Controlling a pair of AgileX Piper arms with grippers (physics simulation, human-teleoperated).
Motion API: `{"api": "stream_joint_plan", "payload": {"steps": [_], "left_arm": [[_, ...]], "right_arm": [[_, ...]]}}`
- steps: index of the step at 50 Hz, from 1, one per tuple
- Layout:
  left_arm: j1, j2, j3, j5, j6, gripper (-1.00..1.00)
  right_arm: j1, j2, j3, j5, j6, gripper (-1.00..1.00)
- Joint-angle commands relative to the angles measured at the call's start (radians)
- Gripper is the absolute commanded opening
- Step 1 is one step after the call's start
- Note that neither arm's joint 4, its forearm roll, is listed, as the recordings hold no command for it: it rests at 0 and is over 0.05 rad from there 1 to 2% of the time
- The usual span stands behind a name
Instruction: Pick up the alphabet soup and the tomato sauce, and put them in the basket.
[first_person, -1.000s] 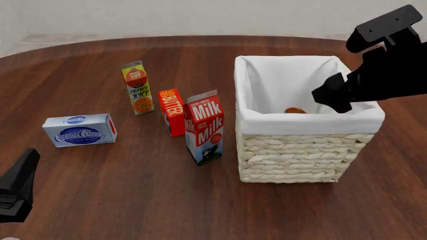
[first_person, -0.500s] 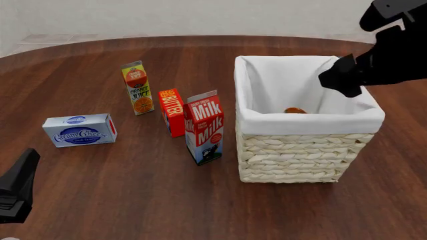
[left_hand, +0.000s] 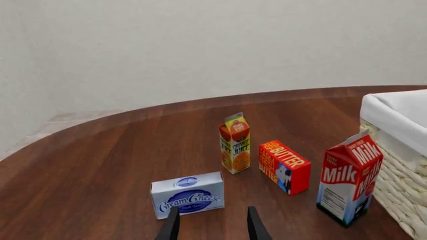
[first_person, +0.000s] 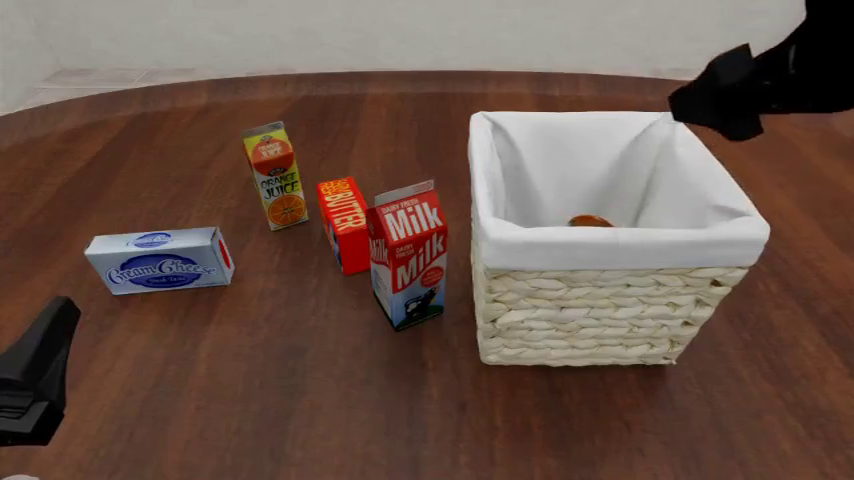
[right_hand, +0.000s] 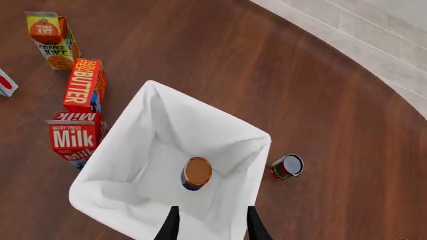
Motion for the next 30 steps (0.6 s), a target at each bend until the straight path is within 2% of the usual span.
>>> {"api": "stream_joint_plan", "payload": {"steps": [1, 17, 30], "left_arm": [[-0.002, 0.001, 0.0, -0.001, 0.0, 1.0], [-0.003, 0.006, 0.0, -0.002, 0.005, 1.0], [-0.002, -0.005, 0.0, 0.009, 0.006, 1.0]], "right_arm": [[-0.036, -0.002, -0.033, -0.004, -0.001, 1.0], [-0.108, 0.001, -0.038, -0.04, 0.005, 1.0], [-0.148, -0.007, -0.036, -0.077, 0.034, 1.0]]}}
